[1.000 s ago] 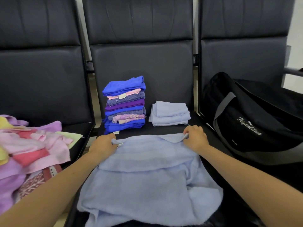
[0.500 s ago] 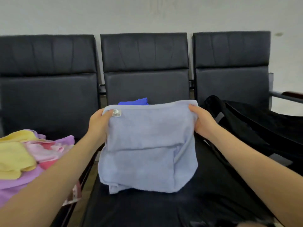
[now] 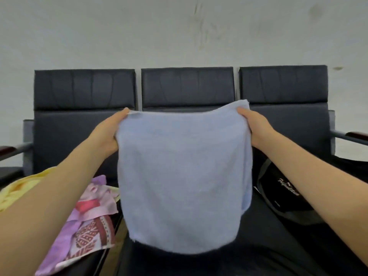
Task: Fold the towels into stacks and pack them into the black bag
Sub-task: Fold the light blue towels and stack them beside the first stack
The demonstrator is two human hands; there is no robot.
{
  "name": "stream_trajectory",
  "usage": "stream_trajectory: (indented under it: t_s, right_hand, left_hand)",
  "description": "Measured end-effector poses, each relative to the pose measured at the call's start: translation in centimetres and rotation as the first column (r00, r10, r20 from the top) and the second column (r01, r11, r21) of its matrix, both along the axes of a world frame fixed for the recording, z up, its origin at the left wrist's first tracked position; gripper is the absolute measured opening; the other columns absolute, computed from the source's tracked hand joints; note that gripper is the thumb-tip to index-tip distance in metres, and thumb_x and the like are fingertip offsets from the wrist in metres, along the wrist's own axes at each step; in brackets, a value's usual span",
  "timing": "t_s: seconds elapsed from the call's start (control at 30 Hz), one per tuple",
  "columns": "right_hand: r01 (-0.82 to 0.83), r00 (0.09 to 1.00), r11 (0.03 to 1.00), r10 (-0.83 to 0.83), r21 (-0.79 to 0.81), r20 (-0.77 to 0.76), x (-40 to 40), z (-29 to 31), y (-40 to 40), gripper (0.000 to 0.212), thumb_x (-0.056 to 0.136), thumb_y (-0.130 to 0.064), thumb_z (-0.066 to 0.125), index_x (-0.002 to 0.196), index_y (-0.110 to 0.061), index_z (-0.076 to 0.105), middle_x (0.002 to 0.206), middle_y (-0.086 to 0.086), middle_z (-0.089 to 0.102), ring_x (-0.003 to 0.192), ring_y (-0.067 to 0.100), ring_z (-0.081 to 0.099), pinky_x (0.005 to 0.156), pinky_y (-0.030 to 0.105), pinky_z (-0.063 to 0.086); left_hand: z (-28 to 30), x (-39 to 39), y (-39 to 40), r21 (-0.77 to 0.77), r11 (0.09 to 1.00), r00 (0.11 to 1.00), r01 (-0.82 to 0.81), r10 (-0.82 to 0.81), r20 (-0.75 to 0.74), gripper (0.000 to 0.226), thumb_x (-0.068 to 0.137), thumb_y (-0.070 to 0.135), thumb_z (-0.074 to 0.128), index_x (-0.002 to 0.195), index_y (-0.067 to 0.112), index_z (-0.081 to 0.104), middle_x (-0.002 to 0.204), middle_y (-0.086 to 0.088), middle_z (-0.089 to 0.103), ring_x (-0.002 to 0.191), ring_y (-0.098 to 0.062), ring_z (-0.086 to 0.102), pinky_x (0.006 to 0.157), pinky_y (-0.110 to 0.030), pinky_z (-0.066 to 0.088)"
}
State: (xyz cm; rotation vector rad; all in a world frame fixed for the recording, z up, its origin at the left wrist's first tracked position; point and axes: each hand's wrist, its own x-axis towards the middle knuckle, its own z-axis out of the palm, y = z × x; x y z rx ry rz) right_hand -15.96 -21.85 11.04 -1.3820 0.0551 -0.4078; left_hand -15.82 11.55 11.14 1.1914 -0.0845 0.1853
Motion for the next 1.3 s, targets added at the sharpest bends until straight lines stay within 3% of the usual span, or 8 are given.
stream_trajectory:
  t_s: [0.27, 0.37, 0.47, 0.53, 0.77, 0.97, 1.17, 1.3]
  right_hand:
    - [-0.022, 0.95, 0.989, -0.026, -0.148, -0.313, 4.7, -7.4, -2.4, 0.03, 0.092, -0.017, 0.06, 0.118, -0.004, 0.056, 0.111, 0.01, 0.064, 0.096, 0.026, 0.063, 0.077, 0.037, 0.054]
    - [-0.043, 0.872, 0.943, -0.126, -0.33, -0.473, 7.0, -13.2, -3.1, 0.028, 0.091, -0.014, 0.058, 0.117, -0.003, 0.055, 0.113, 0.013, 0.061, 0.102, 0.03, 0.06, 0.088, 0.043, 0.053]
    - [-0.106, 0.826, 0.84, -0.224, -0.533, -0.517, 8.7, -18.8, -2.9, 0.007, 0.091, -0.012, 0.057, 0.089, -0.006, 0.056, 0.085, 0.009, 0.056, 0.076, 0.022, 0.055, 0.064, 0.027, 0.045]
    - [-0.139, 0.819, 0.76, -0.272, -0.635, -0.505, 10.1, -21.5, -2.9, 0.021, 0.091, -0.016, 0.06, 0.072, -0.012, 0.052, 0.073, 0.002, 0.051, 0.064, 0.015, 0.048, 0.053, 0.021, 0.036]
    - [-0.084, 0.864, 0.648, -0.33, -0.757, -0.379, 14.7, -25.4, -2.9, 0.024, 0.092, -0.022, 0.055, 0.071, -0.012, 0.057, 0.08, 0.008, 0.06, 0.081, 0.025, 0.057, 0.065, 0.026, 0.038]
    - [-0.034, 0.881, 0.635, -0.345, -0.772, -0.323, 13.3, -24.9, -2.5, 0.033, 0.086, -0.019, 0.054, 0.06, -0.019, 0.033, 0.088, 0.011, 0.042, 0.075, 0.023, 0.042, 0.048, 0.026, 0.023]
    - [-0.07, 0.87, 0.697, -0.308, -0.714, -0.386, 7.8, -22.3, -3.4, 0.02, 0.09, -0.011, 0.052, 0.07, -0.009, 0.056, 0.07, 0.005, 0.053, 0.076, 0.023, 0.052, 0.066, 0.031, 0.042]
    - [-0.187, 0.85, 0.757, -0.195, -0.626, -0.489, 2.9, -21.9, -2.6, 0.013, 0.089, -0.009, 0.06, 0.08, -0.001, 0.066, 0.068, 0.006, 0.059, 0.059, 0.015, 0.052, 0.06, 0.024, 0.045]
  left_hand:
    - [-5.5, 6.2, 0.8, 0.431, 0.902, 0.99, 0.034, 0.029, -0.14, 0.018, 0.093, 0.015, 0.058, 0.106, 0.004, 0.065, 0.111, -0.014, 0.067, 0.093, -0.022, 0.063, 0.074, -0.029, 0.052]
    - [-11.7, 9.6, 0.3, 0.812, 0.584, 0.987, 0.012, 0.121, -0.102, 0.012, 0.092, 0.013, 0.058, 0.087, 0.005, 0.065, 0.097, -0.015, 0.061, 0.083, -0.024, 0.055, 0.066, -0.03, 0.043]
    - [-17.7, 12.2, -0.1, 0.994, 0.101, 0.991, 0.03, 0.127, -0.043, 0.02, 0.093, 0.018, 0.054, 0.1, 0.005, 0.067, 0.105, -0.015, 0.064, 0.096, -0.03, 0.059, 0.079, -0.031, 0.045]
    - [-20.7, 13.8, 0.0, 0.999, -0.052, 0.989, 0.006, 0.145, 0.002, 0.018, 0.093, 0.022, 0.051, 0.099, 0.012, 0.066, 0.115, -0.012, 0.064, 0.107, -0.03, 0.058, 0.09, -0.035, 0.046]
    - [-25.1, 17.0, -0.3, 1.0, 0.0, 0.94, -0.029, 0.34, 0.028, 0.032, 0.089, 0.024, 0.052, 0.118, 0.011, 0.056, 0.124, -0.014, 0.059, 0.114, -0.035, 0.054, 0.094, -0.04, 0.044]
    - [-24.8, 15.1, -1.9, 0.988, -0.064, 0.896, -0.144, 0.416, 0.157, 0.043, 0.094, 0.014, 0.046, 0.136, 0.005, 0.042, 0.134, -0.024, 0.041, 0.123, -0.042, 0.038, 0.096, -0.051, 0.037]
    - [-22.2, 9.7, -6.4, 0.948, 0.07, 0.94, -0.31, 0.171, 0.295, 0.046, 0.092, 0.018, 0.05, 0.137, 0.01, 0.044, 0.129, -0.017, 0.047, 0.122, -0.034, 0.039, 0.095, -0.047, 0.04]
    - [-22.5, 3.6, -9.3, 0.96, 0.225, 0.974, -0.165, -0.115, 0.194, 0.028, 0.092, 0.016, 0.052, 0.118, 0.017, 0.063, 0.111, -0.005, 0.058, 0.107, -0.023, 0.052, 0.093, -0.033, 0.04]
